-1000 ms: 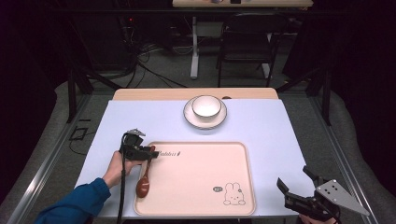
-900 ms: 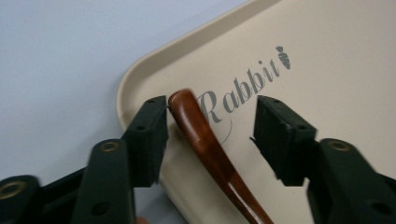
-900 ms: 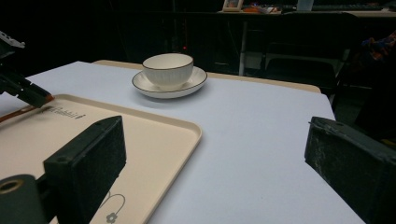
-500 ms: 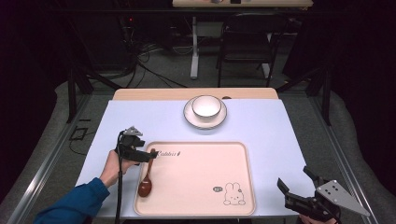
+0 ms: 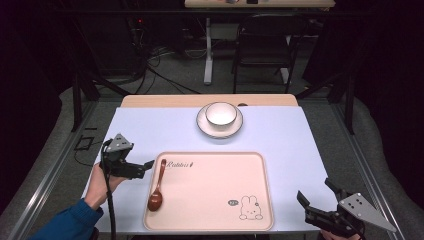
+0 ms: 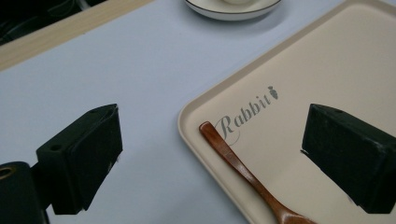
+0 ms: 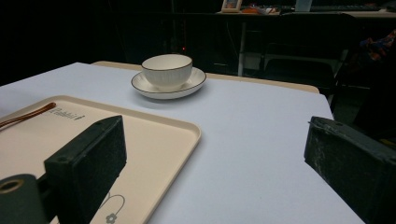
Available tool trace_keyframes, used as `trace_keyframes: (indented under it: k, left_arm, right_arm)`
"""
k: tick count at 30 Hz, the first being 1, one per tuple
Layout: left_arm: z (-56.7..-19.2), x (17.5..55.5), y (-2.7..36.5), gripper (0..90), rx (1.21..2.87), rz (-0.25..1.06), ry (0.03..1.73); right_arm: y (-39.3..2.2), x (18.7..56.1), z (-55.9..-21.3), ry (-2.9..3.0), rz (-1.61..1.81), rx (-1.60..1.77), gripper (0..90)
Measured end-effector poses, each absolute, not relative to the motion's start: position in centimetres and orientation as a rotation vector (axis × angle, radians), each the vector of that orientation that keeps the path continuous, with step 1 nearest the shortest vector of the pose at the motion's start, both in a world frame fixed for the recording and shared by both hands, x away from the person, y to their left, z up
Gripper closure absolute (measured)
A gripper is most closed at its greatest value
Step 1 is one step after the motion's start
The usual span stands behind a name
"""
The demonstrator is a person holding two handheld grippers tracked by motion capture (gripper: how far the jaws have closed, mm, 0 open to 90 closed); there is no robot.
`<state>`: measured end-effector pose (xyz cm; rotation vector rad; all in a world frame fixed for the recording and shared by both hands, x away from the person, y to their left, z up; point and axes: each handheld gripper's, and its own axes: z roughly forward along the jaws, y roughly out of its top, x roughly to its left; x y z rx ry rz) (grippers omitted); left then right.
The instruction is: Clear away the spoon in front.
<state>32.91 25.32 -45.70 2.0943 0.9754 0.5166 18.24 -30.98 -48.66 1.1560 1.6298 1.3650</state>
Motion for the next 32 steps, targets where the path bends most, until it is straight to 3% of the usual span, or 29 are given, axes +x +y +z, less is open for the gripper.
trace_keyframes:
  k: [12, 23, 32]
  left_arm:
    - [-44.8, 29.2, 27.6, 0.2, 2.025, 0.604, 1.002]
    - [-46.5, 26.8, 29.7, 0.2, 1.977, 0.631, 1.068]
    - [-47.7, 27.0, 30.1, 0.6, 1.978, 0.624, 1.046]
  right_arm:
    - [-31.0, 18.2, -48.7, 1.629, 1.365, 1.154, 4.7]
    - [-31.0, 18.2, -48.7, 1.628, 1.366, 1.155, 4.7]
    - [-31.0, 18.2, -48.7, 1.629, 1.363, 1.157, 4.7]
